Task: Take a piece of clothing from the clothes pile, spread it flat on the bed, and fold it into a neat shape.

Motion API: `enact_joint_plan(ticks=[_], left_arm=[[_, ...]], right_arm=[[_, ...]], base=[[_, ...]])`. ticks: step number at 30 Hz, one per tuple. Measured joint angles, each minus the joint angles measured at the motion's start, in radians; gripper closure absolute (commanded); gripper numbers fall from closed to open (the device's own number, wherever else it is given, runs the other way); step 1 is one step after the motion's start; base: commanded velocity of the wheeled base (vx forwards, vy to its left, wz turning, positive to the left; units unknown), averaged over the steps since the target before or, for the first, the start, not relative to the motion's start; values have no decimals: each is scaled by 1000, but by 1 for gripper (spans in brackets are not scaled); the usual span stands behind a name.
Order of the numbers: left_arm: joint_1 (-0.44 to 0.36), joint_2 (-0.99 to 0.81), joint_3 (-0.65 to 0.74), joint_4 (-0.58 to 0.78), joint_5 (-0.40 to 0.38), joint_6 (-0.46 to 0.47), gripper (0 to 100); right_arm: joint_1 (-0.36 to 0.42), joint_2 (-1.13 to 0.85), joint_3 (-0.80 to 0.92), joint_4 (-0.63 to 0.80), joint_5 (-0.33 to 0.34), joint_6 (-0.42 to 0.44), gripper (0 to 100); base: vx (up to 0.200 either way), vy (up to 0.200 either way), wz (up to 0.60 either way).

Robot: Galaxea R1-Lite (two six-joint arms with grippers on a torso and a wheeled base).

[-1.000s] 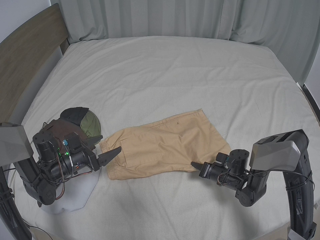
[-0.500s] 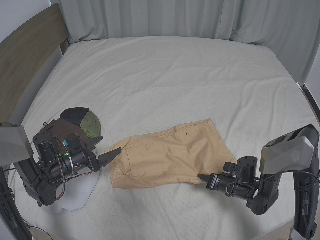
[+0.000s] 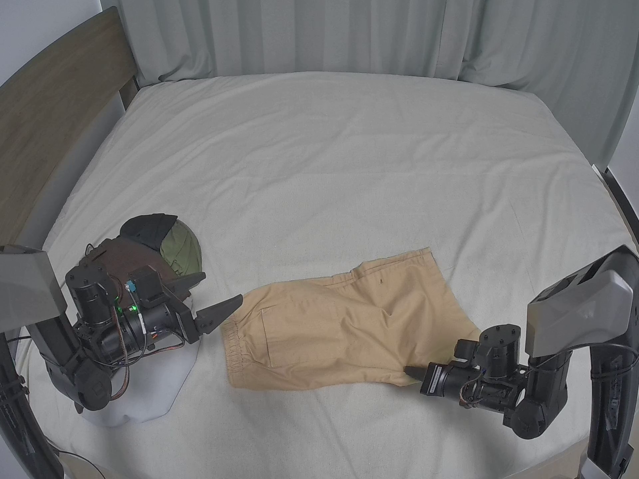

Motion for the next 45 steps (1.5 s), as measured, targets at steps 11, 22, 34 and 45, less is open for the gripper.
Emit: enact_joint_plan(ticks=[11, 22, 34, 45], left_arm=[[1, 0, 3, 0, 0, 0, 0], [1, 0, 7, 0, 0, 1, 0], [0, 1, 15, 0, -3, 3, 0], [0, 15, 17, 0, -5, 4, 0]], right_arm=[[14, 1, 30, 1, 2, 0, 0], [126, -77, 145, 1, 9, -1, 0], [189, -279, 173, 1, 14, -5, 0], [105, -365, 71, 1, 141, -135, 0]], base=[[0, 0, 0], [0, 0, 0], [0, 0, 0], [0, 0, 0]])
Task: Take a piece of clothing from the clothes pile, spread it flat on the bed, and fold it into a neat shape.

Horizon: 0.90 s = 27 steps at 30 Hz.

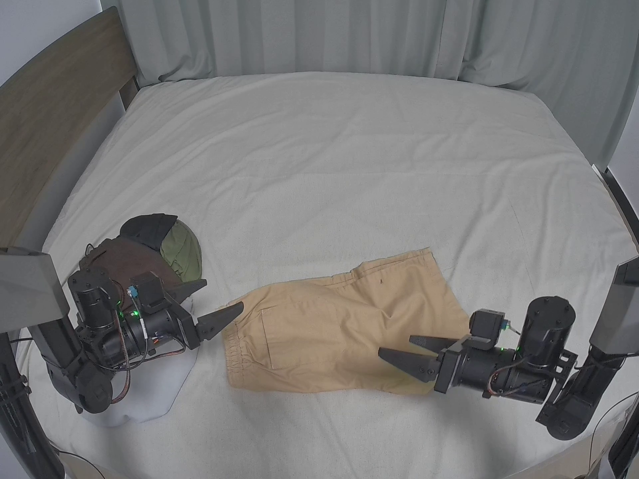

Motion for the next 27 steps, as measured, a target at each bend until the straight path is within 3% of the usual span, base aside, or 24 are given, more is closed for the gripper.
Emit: enact_joint_plan(ticks=[4, 13, 27], left_arm=[[-1, 1, 4, 0, 0, 0, 0], [-6, 15, 13, 0, -2, 0, 0], [-9, 39, 28, 0, -1, -72, 0]], right_arm=[[-48, -8, -43, 0, 29, -65, 0], [-156, -14, -88, 0, 76, -98, 0], [-179, -16, -97, 0, 75, -115, 0]], base=[[0, 0, 0], [0, 0, 0], [0, 0, 0]])
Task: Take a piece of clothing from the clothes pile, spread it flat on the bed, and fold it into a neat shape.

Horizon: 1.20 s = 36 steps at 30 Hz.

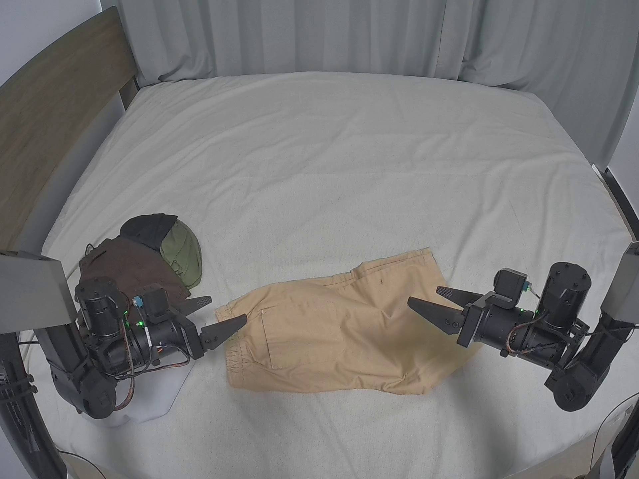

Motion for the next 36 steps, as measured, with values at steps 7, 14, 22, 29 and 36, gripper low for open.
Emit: enact_joint_plan(ticks=[7, 14, 22, 29, 36], left_arm=[[5, 17, 1, 0, 0, -56, 0], [6, 58, 1, 0, -1, -57, 0], [7, 131, -2, 0, 0, -56, 0], [16, 190, -10, 0, 0, -56, 0], [20, 244, -27, 0, 0, -74, 0]], right_arm=[[0, 2, 4, 0, 0, 0, 0], [-1, 2, 5, 0, 0, 0, 0], [0, 5, 9, 0, 0, 0, 0], [4, 13, 12, 0, -1, 0, 0], [3, 24, 13, 0, -2, 0, 0]], base=[[0, 0, 0], [0, 0, 0], [0, 0, 0], [0, 0, 0], [0, 0, 0]])
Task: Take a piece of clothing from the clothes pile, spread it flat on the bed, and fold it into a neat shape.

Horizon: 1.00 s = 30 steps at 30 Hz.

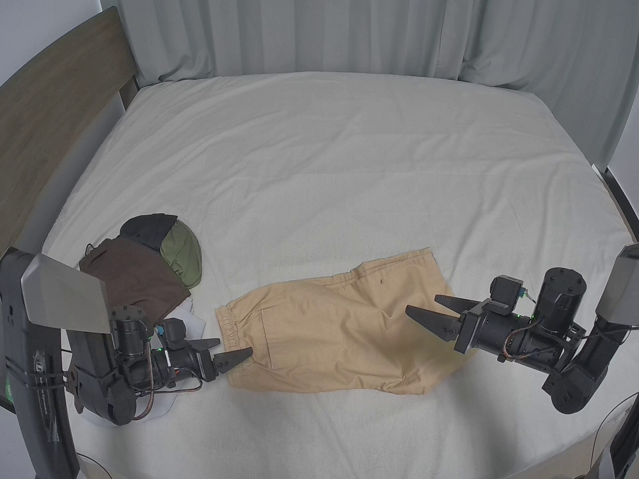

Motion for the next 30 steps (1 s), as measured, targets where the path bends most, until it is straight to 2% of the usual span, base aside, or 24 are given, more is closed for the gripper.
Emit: enact_joint_plan(ticks=[19, 22, 26, 30], left_arm=[[4, 142, -104, 0, 19, -103, 0], [2, 154, -118, 0, 44, -138, 0], [-14, 163, -138, -1, 101, -229, 0], [-36, 167, -150, -1, 119, -255, 0]], right_arm=[[4, 19, 12, 0, 0, 0, 0], [4, 19, 12, 0, 0, 0, 0], [3, 19, 12, 0, 0, 0, 0], [2, 20, 12, 0, 0, 0, 0]], base=[[0, 0, 0], [0, 0, 0], [0, 0, 0], [0, 0, 0]])
